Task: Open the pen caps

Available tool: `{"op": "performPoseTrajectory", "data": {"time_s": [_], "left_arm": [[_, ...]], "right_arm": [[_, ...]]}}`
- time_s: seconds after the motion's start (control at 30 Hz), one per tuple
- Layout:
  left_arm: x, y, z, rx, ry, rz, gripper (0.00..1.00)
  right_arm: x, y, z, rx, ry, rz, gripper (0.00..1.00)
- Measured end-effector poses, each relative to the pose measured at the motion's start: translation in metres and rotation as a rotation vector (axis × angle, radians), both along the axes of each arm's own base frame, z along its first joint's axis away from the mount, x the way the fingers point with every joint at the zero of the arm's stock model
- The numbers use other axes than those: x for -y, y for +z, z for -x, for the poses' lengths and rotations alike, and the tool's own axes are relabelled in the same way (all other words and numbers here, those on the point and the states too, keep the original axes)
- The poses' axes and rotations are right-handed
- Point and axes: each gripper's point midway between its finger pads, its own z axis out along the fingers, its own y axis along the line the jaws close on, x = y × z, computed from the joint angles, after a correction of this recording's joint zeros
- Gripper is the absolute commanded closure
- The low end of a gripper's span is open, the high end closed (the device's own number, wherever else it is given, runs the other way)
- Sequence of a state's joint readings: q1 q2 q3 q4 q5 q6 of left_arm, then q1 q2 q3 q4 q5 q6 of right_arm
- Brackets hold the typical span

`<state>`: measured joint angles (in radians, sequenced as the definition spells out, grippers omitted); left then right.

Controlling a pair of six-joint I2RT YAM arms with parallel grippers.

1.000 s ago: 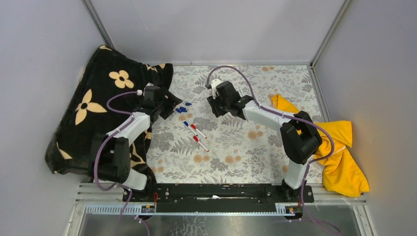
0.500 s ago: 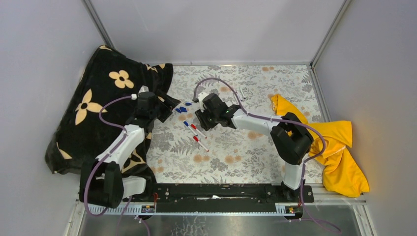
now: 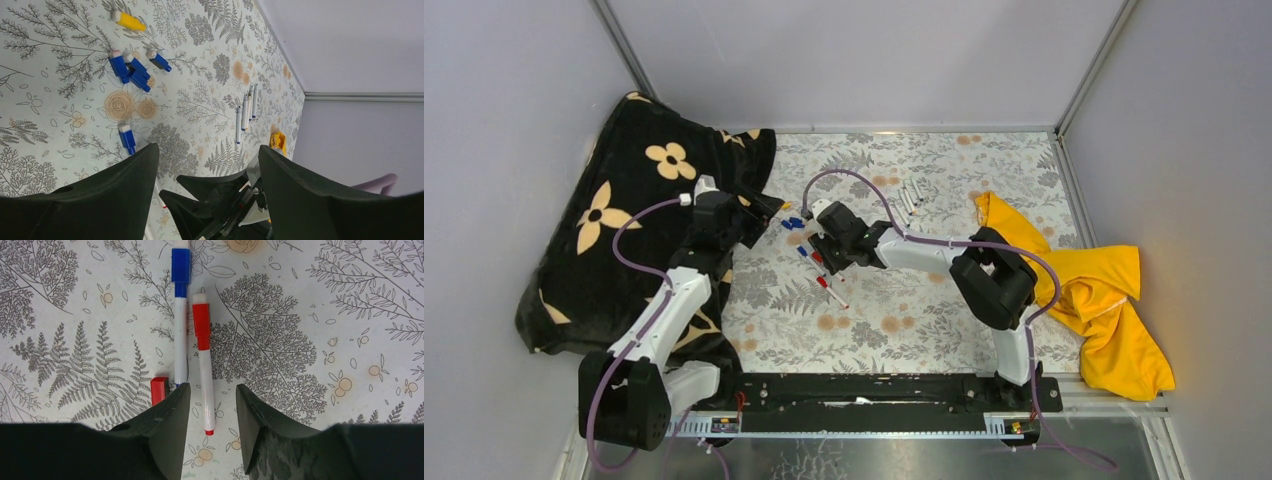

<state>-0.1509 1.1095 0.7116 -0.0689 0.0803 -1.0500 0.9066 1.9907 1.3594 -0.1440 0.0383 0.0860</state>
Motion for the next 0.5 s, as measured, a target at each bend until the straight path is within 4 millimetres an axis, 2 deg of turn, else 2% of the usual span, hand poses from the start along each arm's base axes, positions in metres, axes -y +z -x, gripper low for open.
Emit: {"op": "performPoseTrajectory", "data": {"time_s": [0.17, 0.5], "left_arm": [[0.0, 0.004, 0.001, 0.01, 0.005, 0.01, 0.2], [0.0, 0.013, 0.003, 0.031, 0.012, 0.022, 0.2]], "right_arm": [[-0.002, -0.003, -0.004, 0.005, -0.009, 0.009, 0.55], [0.002, -0.025, -0.001, -0.02, -0.012, 0.051, 0.56]]}}
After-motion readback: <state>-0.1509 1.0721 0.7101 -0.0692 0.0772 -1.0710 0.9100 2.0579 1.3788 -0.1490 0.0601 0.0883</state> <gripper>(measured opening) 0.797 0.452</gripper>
